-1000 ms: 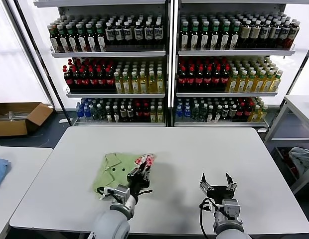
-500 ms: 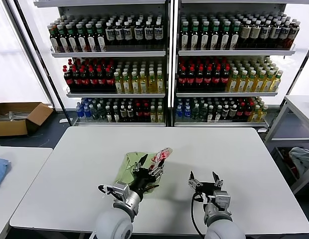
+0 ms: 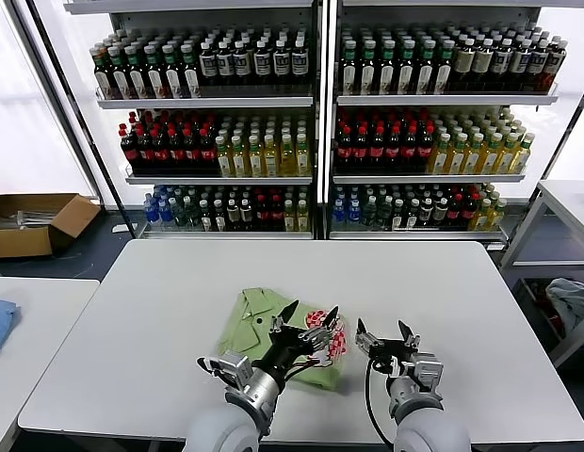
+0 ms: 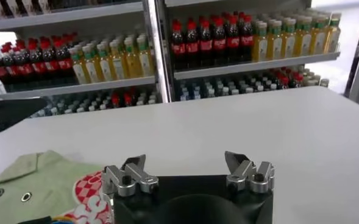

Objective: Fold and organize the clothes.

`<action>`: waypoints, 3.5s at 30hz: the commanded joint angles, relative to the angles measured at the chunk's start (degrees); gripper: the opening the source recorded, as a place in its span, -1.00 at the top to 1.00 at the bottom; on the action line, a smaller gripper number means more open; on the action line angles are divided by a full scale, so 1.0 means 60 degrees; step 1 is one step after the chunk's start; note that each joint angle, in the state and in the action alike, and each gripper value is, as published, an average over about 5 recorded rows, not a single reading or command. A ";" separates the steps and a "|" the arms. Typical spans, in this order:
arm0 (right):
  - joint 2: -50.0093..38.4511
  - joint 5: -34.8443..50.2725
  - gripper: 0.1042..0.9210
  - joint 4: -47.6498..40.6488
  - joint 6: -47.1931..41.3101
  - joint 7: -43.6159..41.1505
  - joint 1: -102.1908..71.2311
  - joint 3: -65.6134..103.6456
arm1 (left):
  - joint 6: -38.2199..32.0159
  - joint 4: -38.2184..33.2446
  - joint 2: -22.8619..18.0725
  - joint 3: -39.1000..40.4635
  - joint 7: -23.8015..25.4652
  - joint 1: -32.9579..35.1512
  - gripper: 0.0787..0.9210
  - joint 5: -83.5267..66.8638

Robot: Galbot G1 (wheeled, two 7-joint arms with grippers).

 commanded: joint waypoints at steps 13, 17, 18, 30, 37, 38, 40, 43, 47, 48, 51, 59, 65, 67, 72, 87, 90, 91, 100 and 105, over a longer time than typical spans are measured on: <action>0.0910 0.3124 -0.74 -0.1190 -0.0034 0.1722 0.0733 -0.1122 | 0.0266 -0.0185 0.0962 -0.2304 -0.0765 0.0312 -0.77 0.2412; 0.0921 0.2974 -0.62 -0.1290 -0.0035 0.1788 0.0813 -0.1302 | 0.0251 -0.0188 0.0993 -0.2488 -0.0780 0.0403 -0.77 0.2401; 0.0912 0.2940 -0.56 -0.1300 -0.0036 0.1802 0.0824 -0.1347 | 0.0250 -0.0190 0.0995 -0.2520 -0.0786 0.0430 -0.77 0.2399; 0.1005 0.2879 0.22 -0.1253 -0.0039 0.1967 0.0604 -0.1502 | 0.0285 -0.0330 0.0952 -0.2575 -0.0848 0.0627 -0.77 0.2254; 0.1024 0.2856 0.37 -0.1219 -0.0030 0.1987 0.0641 -0.1464 | 0.0290 -0.0388 0.0882 -0.2572 -0.0875 0.0690 -0.77 0.2205; 0.1010 0.2846 0.42 -0.1246 -0.0028 0.2014 0.0658 -0.1442 | 0.0292 -0.0406 0.0867 -0.2575 -0.0879 0.0697 -0.77 0.2188; 0.0961 0.2796 0.57 -0.1315 -0.0028 0.2022 0.0686 -0.1395 | 0.0292 -0.0433 0.0839 -0.2574 -0.0884 0.0720 -0.77 0.2168; 0.0785 0.2595 0.78 -0.1414 -0.0031 0.1924 0.0733 -0.1316 | 0.0284 -0.0439 0.0797 -0.2574 -0.0891 0.0755 -0.77 0.2168; 0.0246 0.2421 0.98 -0.1368 -0.0040 0.1792 0.0849 -0.1118 | 0.0280 -0.0466 0.0735 -0.2596 -0.0920 0.0795 -0.77 0.2149; 0.0077 0.2403 0.99 -0.1331 -0.0041 0.1773 0.0888 -0.1045 | 0.0279 -0.0483 0.0721 -0.2599 -0.0924 0.0807 -0.77 0.2144; -0.0454 0.2380 1.00 -0.1211 -0.0046 0.1700 0.1038 -0.0739 | 0.0278 -0.0529 0.0669 -0.2595 -0.0926 0.0847 -0.77 0.2146; -0.1581 0.1250 1.00 -0.1664 -0.0057 0.0810 0.1278 0.0058 | 0.0298 -0.0576 0.0502 -0.2469 -0.0955 0.0857 -0.77 0.2160; -0.1687 -0.0850 0.88 -0.1665 -0.0032 -0.0082 0.0966 0.0185 | 0.0307 -0.0554 0.0392 -0.2357 -0.0969 0.0904 -0.77 0.2213; -0.1508 -0.1321 0.73 -0.1214 -0.0022 -0.0203 0.0799 0.0184 | 0.0307 -0.0538 0.0355 -0.2323 -0.0973 0.0936 -0.77 0.2226; -0.0900 -0.1188 0.39 -0.0032 -0.0017 -0.0466 0.0303 -0.0474 | 0.0309 -0.0527 0.0297 -0.2280 -0.0976 0.0940 -0.77 0.2244; -0.0034 0.1166 -0.65 -0.0462 -0.0036 0.0891 -0.0308 -0.1482 | 0.0279 -0.0503 0.0322 -0.2357 -0.0959 0.1134 -0.77 0.2264; 0.0007 0.1140 -0.74 -0.0403 -0.0028 0.1006 -0.0465 -0.1301 | 0.0278 -0.0458 0.0308 -0.2329 -0.0955 0.1118 -0.77 0.2269; 0.0029 0.1097 -0.75 -0.0378 -0.0027 0.1048 -0.0525 -0.1239 | 0.0279 -0.0444 0.0302 -0.2318 -0.0956 0.1116 -0.77 0.2273; 0.0182 0.0661 -0.76 -0.0493 -0.0010 0.1184 -0.0823 -0.0870 | 0.0273 -0.0414 0.0305 -0.2260 -0.0924 0.1191 -0.77 0.2315; 0.0259 0.0752 -0.76 -0.0747 0.0067 0.1211 -0.0832 -0.0783 | 0.0277 -0.0457 0.0337 -0.2251 -0.0892 0.1220 -0.77 0.2312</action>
